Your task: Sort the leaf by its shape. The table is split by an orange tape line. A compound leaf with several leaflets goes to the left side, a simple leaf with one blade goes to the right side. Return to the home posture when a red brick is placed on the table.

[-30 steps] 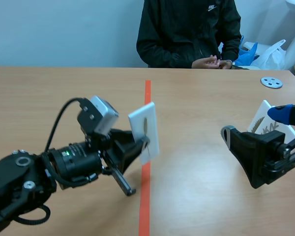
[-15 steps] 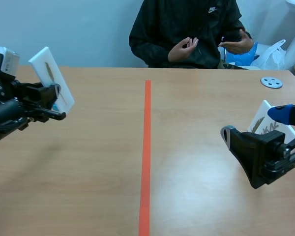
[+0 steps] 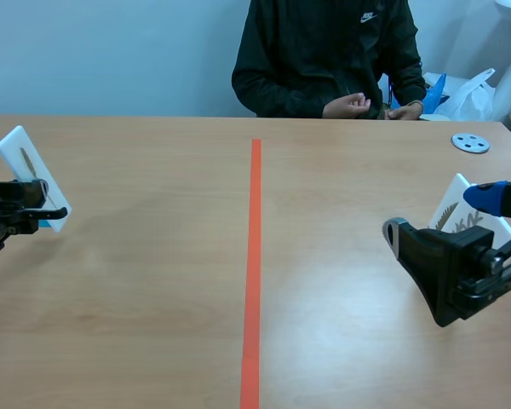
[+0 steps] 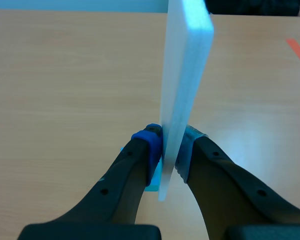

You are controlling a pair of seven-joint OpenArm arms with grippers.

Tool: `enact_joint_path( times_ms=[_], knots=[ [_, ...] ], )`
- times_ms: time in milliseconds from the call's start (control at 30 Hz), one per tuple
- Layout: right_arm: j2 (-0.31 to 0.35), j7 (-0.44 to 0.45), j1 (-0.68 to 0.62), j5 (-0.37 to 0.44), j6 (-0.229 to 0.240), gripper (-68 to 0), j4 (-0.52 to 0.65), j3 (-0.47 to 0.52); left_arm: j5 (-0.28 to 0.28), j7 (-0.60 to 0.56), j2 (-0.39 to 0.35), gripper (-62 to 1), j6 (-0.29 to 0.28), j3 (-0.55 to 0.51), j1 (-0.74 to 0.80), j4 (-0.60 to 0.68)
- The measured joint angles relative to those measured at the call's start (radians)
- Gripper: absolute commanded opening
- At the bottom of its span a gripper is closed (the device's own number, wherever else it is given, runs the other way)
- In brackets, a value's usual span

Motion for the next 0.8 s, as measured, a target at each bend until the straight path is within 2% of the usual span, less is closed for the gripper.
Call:
enact_joint_path(
  times_ms=[333,800],
  knots=[
    [0.0,0.0,0.0,0.0,0.0,0.4,0.0,0.0,-0.006,-0.095,0.012,-56.9,0.003,0.0,-0.084,-0.197],
    [0.0,0.0,0.0,0.0,0.0,0.4,0.0,0.0,-0.006,-0.127,0.021,-56.6,0.003,0.0,-0.081,-0.242]
  ],
)
